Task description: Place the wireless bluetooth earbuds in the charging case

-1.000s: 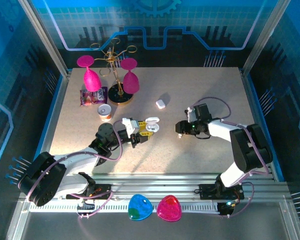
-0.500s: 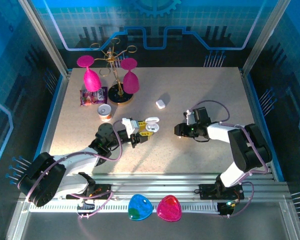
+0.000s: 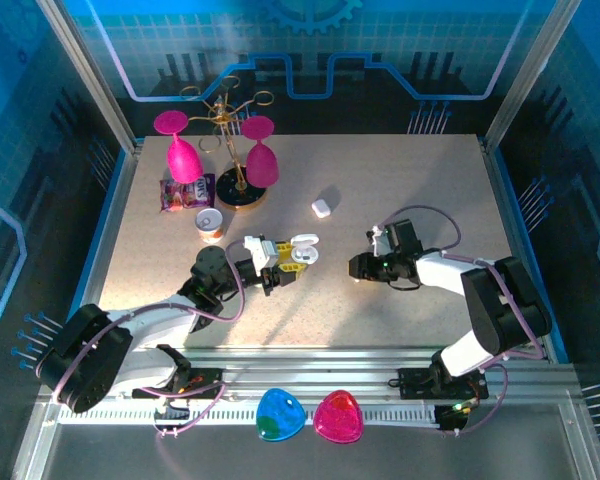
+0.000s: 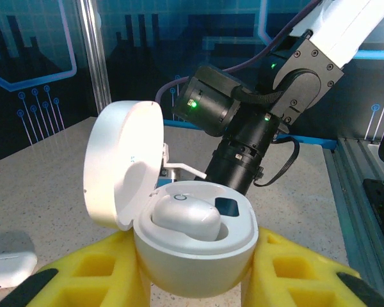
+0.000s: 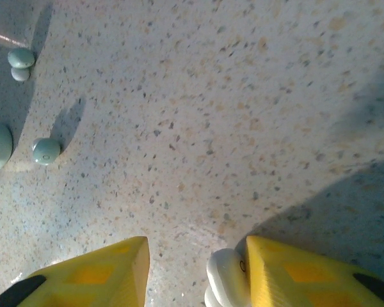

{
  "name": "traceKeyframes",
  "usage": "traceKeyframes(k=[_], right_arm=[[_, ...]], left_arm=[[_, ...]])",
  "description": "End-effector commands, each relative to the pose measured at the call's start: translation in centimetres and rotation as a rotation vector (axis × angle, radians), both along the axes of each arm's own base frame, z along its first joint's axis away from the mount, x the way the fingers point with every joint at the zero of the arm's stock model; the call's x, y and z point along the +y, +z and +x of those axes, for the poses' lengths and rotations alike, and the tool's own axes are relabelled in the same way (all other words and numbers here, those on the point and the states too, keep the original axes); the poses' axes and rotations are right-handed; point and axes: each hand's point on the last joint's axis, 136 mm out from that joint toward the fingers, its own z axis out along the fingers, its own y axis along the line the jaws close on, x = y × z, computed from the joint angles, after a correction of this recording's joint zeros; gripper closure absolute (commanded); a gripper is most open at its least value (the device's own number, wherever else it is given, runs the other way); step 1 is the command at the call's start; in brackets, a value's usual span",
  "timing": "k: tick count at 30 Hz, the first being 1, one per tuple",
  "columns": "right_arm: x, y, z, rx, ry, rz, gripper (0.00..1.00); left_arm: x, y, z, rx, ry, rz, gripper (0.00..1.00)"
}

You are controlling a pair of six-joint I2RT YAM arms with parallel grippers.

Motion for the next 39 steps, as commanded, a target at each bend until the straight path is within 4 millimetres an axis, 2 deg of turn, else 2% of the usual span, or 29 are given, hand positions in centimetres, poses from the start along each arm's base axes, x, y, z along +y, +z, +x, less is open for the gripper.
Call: traceKeyframes(k=[1, 12, 16, 19, 27, 33, 39], right_arm=[[0.7, 0.1, -1.0, 0.016, 0.022, 0.013, 0.56], [0.3, -0.9, -2.2, 0.056, 0.045, -0.011, 0.56], [0.7, -0.3, -2.5, 0.039, 0.050, 0.030, 0.57], [0.9, 0.2, -2.5, 0.025, 0.054, 0.042, 0.60], [0.8, -0.8, -2.4, 0.044, 0.052, 0.032, 0.64], [1.6, -0.4, -1.9, 0.033, 0.055, 0.086, 0.65], [1.6, -0.6, -1.8, 0.043, 0.049, 0.088, 0.68]], left_arm=[[-0.4, 1.5, -0.2, -0.053, -0.025, -0.031, 0.77], [-0.4, 1.6, -0.2, -0.051, -0.023, -0.035, 0.77], [-0.4, 1.5, -0.2, -0.049, -0.024, -0.034, 0.77], [-0.4, 1.6, -0.2, -0.051, -0.025, -0.035, 0.77], [-0.4, 1.6, -0.2, -0.051, -0.026, -0.037, 0.77], [-0.3, 1.5, -0.2, -0.053, -0.018, -0.032, 0.77], [-0.4, 1.6, -0.2, -0.057, -0.020, -0.032, 0.76]])
